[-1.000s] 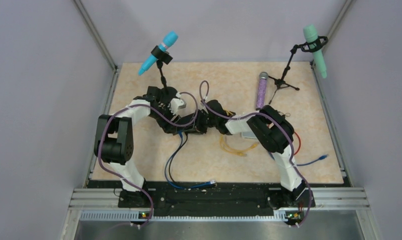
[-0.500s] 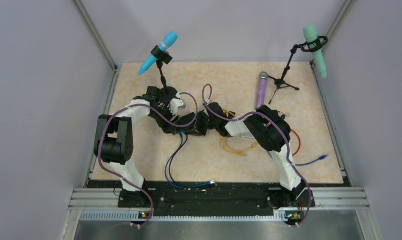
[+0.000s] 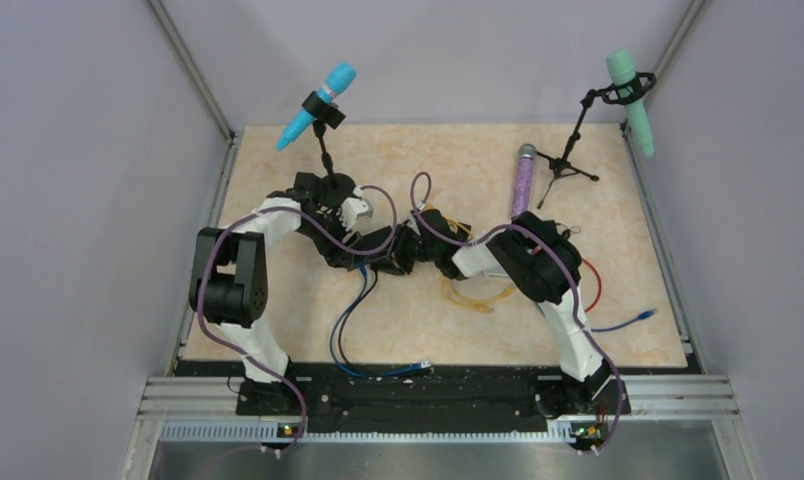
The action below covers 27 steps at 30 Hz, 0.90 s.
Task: Pull the plug from the switch port
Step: Pull the connector from the switch port.
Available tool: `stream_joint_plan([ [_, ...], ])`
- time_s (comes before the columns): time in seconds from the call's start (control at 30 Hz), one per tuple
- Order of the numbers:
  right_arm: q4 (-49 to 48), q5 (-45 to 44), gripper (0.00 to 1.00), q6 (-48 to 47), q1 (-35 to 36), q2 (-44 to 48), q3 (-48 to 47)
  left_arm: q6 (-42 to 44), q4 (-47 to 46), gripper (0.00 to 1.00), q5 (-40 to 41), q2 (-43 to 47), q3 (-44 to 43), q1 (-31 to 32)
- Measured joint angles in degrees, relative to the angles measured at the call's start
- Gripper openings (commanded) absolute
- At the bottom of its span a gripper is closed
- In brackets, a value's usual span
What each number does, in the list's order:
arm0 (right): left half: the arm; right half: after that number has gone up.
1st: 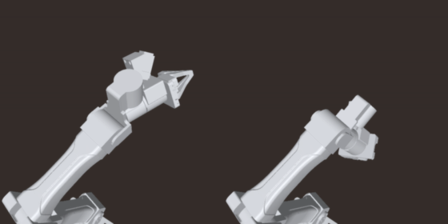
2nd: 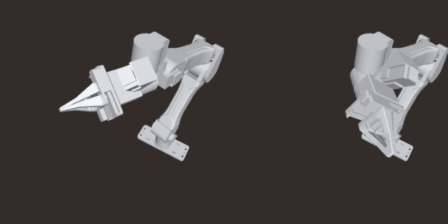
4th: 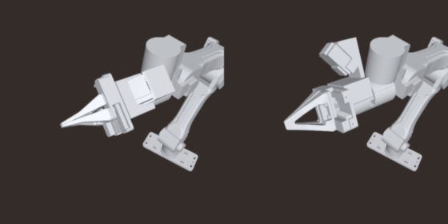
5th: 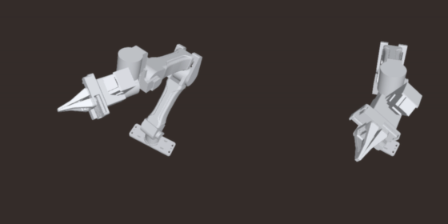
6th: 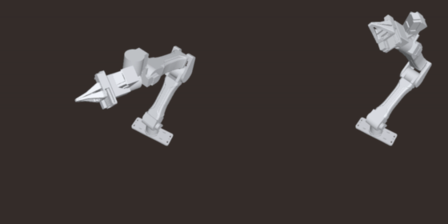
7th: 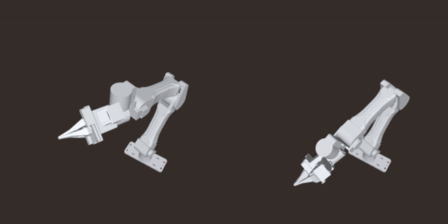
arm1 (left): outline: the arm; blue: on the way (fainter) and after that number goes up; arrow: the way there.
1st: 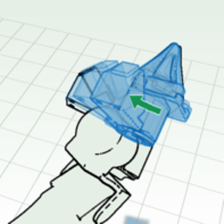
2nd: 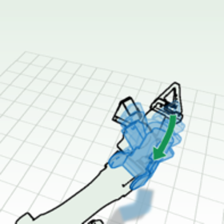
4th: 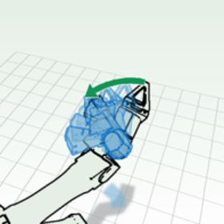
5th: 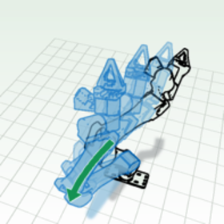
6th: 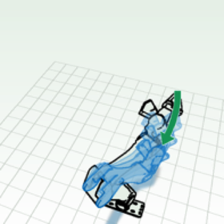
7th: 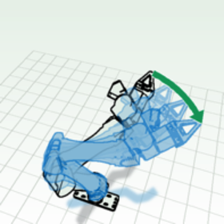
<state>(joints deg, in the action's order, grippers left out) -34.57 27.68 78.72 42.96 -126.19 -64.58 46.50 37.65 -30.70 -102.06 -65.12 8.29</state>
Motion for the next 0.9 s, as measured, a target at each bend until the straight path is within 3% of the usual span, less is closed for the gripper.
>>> stream_joint_plan([
  [0.2,-1.53,-0.15,0.22,0.83,0.00,0.00,0.57,0.15,0.52,0.00,-0.04,-0.26,-0.42,0.00],
  [0.37,-4.87,-0.37,0.28,1.27,-0.02,0.00,2.38,0.39,0.87,0.00,-0.68,-0.46,-0.61,-0.02],
  [0.53,-7.54,-0.35,0.18,1.49,-0.24,0.00,3.91,0.57,1.18,0.00,-1.33,-0.57,-0.68,-0.02],
  [0.67,-9.27,0.13,0.26,1.64,-0.50,0.00,4.70,0.57,1.40,0.00,-1.79,-0.63,-0.72,-0.02],
  [0.9,-9.66,0.63,0.24,2.21,-0.76,0.00,4.72,0.59,1.81,0.00,-2.03,-0.85,-1.05,-0.02],
])
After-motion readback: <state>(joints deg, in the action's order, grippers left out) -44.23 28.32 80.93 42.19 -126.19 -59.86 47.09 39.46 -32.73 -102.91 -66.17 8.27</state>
